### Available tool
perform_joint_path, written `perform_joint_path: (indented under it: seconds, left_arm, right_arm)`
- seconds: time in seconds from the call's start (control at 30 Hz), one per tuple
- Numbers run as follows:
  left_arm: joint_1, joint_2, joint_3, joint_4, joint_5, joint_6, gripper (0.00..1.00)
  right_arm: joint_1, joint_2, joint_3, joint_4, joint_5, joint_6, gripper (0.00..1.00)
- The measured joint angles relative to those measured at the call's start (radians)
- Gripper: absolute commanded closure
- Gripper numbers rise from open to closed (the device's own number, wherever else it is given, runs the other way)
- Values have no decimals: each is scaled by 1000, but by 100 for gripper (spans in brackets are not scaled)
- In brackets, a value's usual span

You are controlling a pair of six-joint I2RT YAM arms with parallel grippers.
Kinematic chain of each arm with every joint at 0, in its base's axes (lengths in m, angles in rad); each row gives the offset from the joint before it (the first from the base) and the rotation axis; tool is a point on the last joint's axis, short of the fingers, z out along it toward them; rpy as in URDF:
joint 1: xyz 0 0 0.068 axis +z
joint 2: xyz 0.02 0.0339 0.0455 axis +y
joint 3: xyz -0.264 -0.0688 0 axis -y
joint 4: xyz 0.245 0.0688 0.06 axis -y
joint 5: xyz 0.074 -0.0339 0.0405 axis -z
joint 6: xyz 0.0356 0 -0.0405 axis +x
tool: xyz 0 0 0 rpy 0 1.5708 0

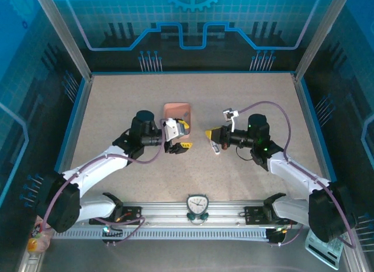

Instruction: Load the staples into the stapler

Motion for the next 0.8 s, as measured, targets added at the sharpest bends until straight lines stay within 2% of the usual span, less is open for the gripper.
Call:
perform_joint_path:
  seconds: [0.37,0.57,0.8]
  left_arm:
    - [-105,30,3,115,-83,143,33]
    - [-119,59,3,178,-125,150,39]
    - [-130,66,4,219,-141,163,41]
  right_arm:
    - [-5,50,-36,221,-92,126,100]
    - [-5,60,-42,270,-105,158,100]
    - [-5,60,-43,272,-111,165,100]
